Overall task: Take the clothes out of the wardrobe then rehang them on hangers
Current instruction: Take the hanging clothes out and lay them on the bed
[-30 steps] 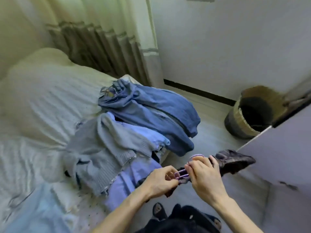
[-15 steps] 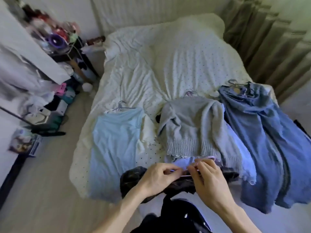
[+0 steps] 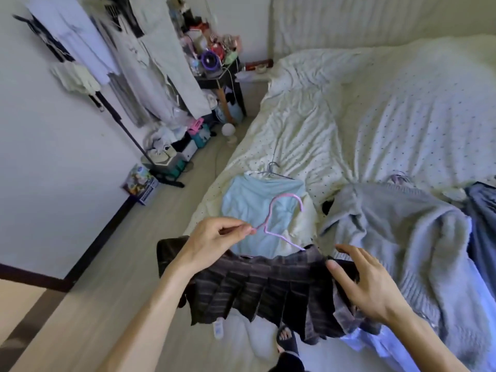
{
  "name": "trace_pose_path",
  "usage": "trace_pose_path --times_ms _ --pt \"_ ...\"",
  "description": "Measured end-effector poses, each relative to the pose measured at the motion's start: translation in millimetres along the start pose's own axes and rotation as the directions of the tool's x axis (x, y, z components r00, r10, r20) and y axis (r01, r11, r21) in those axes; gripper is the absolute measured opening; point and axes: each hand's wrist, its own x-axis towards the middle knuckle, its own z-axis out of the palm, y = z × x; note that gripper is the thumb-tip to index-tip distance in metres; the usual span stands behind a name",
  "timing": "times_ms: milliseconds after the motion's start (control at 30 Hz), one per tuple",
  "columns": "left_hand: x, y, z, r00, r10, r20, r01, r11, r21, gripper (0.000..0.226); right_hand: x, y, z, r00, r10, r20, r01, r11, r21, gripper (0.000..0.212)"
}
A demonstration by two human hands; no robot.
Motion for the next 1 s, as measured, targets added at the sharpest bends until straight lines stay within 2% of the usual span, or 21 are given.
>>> trace_pose_path --times_ms 100,267,400,533,667,800,1000 --pt "33 -1 -28 0.994 0.029 -0.105 -0.029 1.000 0.003 0.021 24 -3 7 0.999 -0.011 0.053 0.005 0.994 0.113 0.047" --pt "126 -9 -63 0.994 0.072 -0.080 -0.073 0.997 -0.014 0.020 91 -8 29 0.994 0.108 0.035 -0.113 0.977 0.179 0.014" --pt "239 -40 -82 0.995 0.068 -0.078 -0.068 0.998 -0.005 0.026 177 -7 57 0.965 0.262 0.023 -0.260 0.938 0.230 0.012" --pt "361 -105 -77 1.000 -0.020 0.020 0.020 0.999 0.033 0.026 274 9 102 0.864 0.503 0.037 -0.492 0.825 0.276 0.016" --pt "452 -177 -59 0.980 -0.149 0.133 0.134 0.985 0.111 0.029 349 35 139 0.765 0.637 0.101 -0.640 0.731 0.237 0.022" --pt "515 -231 -37 0.970 -0.195 0.142 0.174 0.973 0.151 0.020 402 59 159 0.721 0.688 0.086 -0.690 0.701 0.180 0.024" --pt "597 -292 -9 0.983 -0.126 0.131 0.076 0.941 0.330 0.021 475 88 189 0.665 0.746 0.033 -0.745 0.661 0.090 0.023"
